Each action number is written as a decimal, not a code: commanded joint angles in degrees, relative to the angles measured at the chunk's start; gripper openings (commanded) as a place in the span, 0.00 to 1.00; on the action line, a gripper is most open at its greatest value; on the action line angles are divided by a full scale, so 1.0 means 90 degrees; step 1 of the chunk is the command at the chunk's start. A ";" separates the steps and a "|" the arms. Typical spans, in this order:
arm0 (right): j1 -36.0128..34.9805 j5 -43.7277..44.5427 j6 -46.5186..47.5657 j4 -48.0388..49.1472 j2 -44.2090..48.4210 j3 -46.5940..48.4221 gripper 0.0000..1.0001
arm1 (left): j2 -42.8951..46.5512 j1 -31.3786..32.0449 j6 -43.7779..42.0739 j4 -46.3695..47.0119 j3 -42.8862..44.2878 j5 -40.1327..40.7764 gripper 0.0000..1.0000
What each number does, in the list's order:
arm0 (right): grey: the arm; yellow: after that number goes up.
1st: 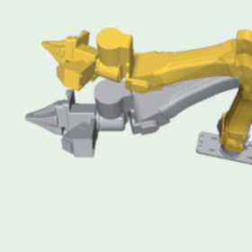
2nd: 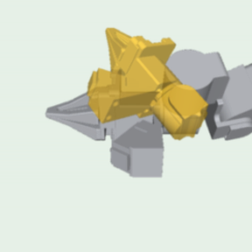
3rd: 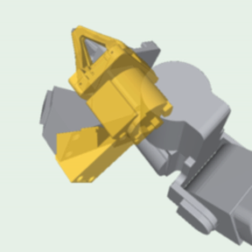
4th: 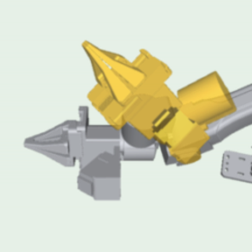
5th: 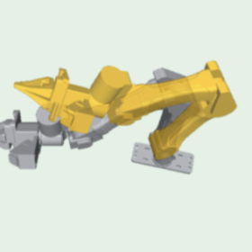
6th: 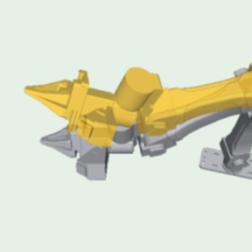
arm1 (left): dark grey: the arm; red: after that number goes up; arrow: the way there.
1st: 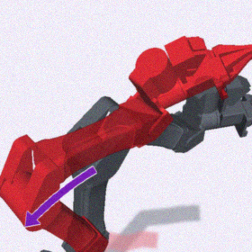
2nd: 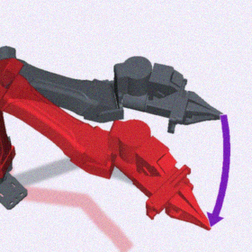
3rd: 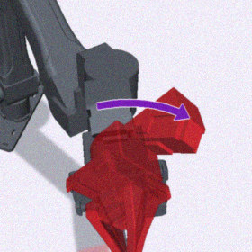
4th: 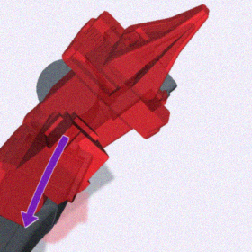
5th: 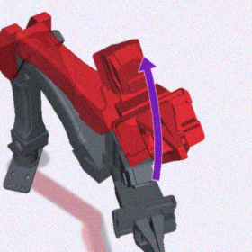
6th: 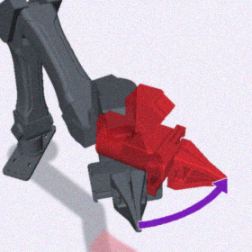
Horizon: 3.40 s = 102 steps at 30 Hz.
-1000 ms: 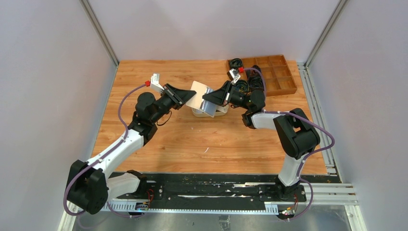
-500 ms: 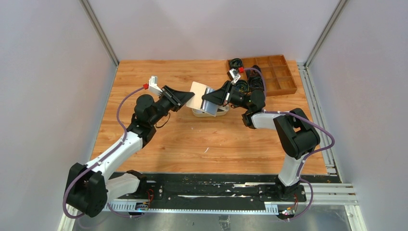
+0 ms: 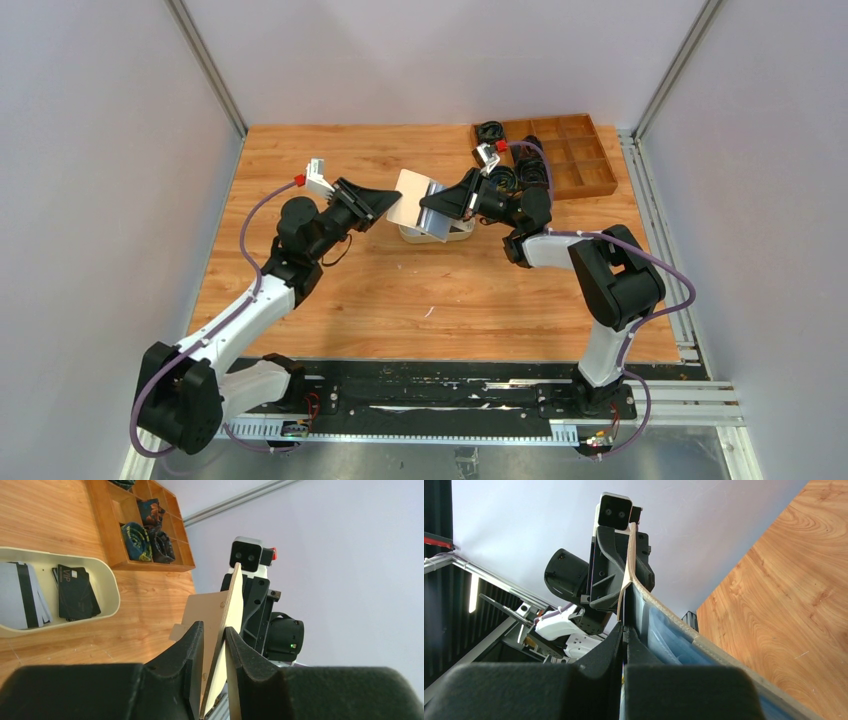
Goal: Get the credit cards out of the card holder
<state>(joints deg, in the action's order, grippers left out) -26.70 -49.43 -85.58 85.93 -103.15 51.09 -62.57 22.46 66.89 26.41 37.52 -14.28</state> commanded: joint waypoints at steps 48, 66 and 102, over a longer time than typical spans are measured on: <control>0.0867 -0.0714 0.0320 0.0123 0.0305 -0.1082 0.00 | 0.0188 -0.0569 -0.0167 0.0048 -0.0023 -0.0249 0.00; 0.1356 0.0469 0.7082 -1.0275 0.2059 0.1218 0.00 | 0.0405 -0.0536 0.0449 0.0005 -0.0763 -0.1011 0.00; 0.0821 0.2831 0.8017 -1.3688 -0.0755 0.4933 0.00 | -0.4492 -0.0005 0.1384 0.6370 -0.2667 -0.2260 0.00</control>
<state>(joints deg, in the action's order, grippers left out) -17.43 -25.19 -14.39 -34.13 -107.35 91.81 -99.20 23.46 77.08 69.76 14.59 -33.61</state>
